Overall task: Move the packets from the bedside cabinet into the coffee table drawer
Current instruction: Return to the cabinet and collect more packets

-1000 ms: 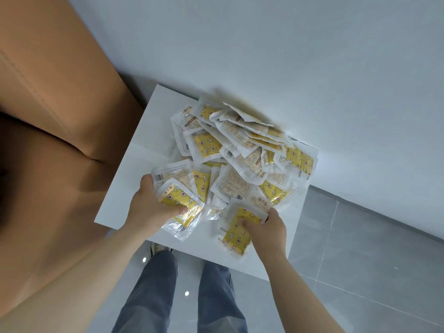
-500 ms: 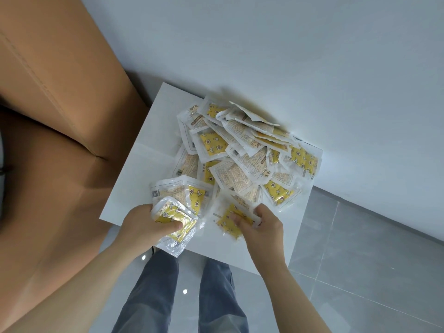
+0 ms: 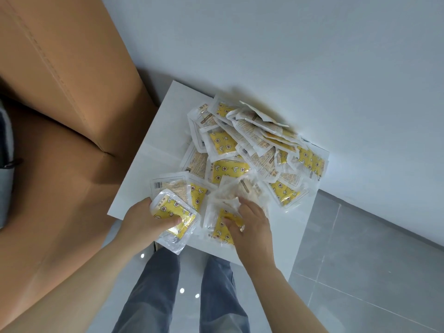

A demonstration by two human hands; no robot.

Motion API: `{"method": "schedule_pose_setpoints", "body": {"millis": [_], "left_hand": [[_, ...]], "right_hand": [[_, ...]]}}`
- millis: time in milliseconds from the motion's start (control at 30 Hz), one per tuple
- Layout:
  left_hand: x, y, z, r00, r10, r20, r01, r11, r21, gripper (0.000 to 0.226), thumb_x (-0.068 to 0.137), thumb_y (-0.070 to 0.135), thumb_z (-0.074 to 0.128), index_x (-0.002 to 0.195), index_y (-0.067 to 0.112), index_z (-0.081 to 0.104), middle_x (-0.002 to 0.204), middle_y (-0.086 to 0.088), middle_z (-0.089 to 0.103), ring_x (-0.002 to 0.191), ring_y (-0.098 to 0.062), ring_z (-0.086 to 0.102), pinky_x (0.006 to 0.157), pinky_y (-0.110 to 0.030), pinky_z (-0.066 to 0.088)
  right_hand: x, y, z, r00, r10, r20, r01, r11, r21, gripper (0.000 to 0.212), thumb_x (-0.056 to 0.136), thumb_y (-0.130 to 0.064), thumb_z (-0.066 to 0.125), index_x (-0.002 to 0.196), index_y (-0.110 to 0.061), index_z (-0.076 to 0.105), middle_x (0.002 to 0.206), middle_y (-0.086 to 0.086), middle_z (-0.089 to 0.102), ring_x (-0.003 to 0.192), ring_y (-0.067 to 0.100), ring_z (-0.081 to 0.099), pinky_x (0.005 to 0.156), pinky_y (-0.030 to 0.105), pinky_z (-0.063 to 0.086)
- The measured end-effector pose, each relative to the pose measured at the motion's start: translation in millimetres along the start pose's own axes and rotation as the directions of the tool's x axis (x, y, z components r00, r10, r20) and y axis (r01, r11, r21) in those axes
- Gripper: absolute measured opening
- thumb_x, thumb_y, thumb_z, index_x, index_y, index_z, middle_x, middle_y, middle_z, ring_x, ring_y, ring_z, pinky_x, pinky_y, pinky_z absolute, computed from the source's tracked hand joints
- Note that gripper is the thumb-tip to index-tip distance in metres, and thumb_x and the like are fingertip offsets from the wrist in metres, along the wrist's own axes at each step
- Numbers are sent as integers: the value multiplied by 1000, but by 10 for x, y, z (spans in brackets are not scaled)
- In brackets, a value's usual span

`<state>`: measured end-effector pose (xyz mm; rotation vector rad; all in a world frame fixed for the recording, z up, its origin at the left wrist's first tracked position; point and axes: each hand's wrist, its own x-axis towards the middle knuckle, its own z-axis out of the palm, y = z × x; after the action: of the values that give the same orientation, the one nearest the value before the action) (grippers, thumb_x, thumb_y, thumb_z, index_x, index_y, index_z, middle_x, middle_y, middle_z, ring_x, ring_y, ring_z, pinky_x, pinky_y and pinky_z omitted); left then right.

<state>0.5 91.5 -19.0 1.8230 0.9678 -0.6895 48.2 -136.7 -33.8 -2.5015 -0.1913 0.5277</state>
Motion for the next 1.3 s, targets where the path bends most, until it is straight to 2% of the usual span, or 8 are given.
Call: {"method": "schedule_pose_setpoints", "body": {"millis": [67, 167, 333, 667, 767, 867, 1067, 1300], "left_hand": [[7, 16, 0, 1000, 13, 3, -13, 1000, 1, 37, 63, 34, 85, 88, 19, 63, 84, 2, 69, 81, -15, 66, 65, -29, 53], [16, 33, 5, 999, 38, -3, -38, 999, 11, 25, 69, 27, 83, 82, 20, 62, 80, 2, 69, 77, -13, 65, 58, -23, 47], [18, 21, 4, 999, 50, -9, -49, 998, 27, 24, 70, 28, 81, 83, 21, 63, 80, 4, 68, 77, -12, 65, 59, -23, 47], [-102, 73, 22, 996, 83, -38, -83, 997, 6, 14, 77, 31, 75, 80, 20, 68, 75, 3, 70, 71, -12, 65, 55, -19, 41], [-158, 128, 32, 993, 92, -77, -90, 996, 26, 12, 78, 31, 74, 76, 21, 68, 73, 5, 69, 71, -11, 65, 56, -21, 44], [-168, 170, 44, 990, 92, -104, -87, 995, 50, 13, 78, 33, 73, 77, 21, 67, 73, 5, 69, 71, -12, 65, 57, -22, 44], [-136, 177, 66, 988, 80, -129, -74, 996, 57, 13, 78, 32, 73, 76, 21, 66, 72, 6, 67, 70, -10, 63, 55, -21, 43], [-257, 239, -35, 986, 61, -155, -53, 997, 51, 14, 77, 32, 74, 79, 20, 68, 75, 4, 68, 71, -12, 65, 55, -22, 44]], "right_hand": [[-50, 6, 5, 994, 96, -44, -92, 992, 91, 25, 82, -27, 75, 100, -13, 65, 115, -10, 56, 115, 15, 49, 98, 38, 46], [25, 10, -31, 957, 287, -50, -271, 940, 207, 29, 81, -30, 76, 101, -13, 63, 145, -6, 34, 134, 16, 33, 99, 26, 38], [224, -18, -134, 894, 447, 29, -445, 879, 169, 50, 75, -37, 80, 115, -12, 65, 156, -8, 20, 143, 19, 23, 108, 40, 40], [224, -186, -242, 879, 475, 50, -467, 834, 294, 28, 78, -24, 77, 103, -15, 66, 101, 6, 66, 82, 25, 58, 71, 33, 53], [238, -192, -257, 876, 482, 23, -467, 836, 289, 44, 81, -22, 76, 120, -8, 62, 123, 0, 53, 80, 8, 49, 63, 11, 39], [364, -215, -218, 842, 535, 64, -522, 780, 345, 52, 78, -28, 78, 121, -4, 61, 132, 5, 48, 76, 8, 49, 57, 11, 35], [614, -398, -215, 801, 596, 54, -525, 657, 541, 42, 79, -24, 77, 116, -13, 61, 87, -7, 61, 72, 11, 58, 61, 24, 47], [287, -569, -353, 898, 437, -56, -367, 811, 455, 17, 82, -22, 71, 93, -21, 59, 71, -8, 56, 55, 7, 47, 46, 14, 38]]}}
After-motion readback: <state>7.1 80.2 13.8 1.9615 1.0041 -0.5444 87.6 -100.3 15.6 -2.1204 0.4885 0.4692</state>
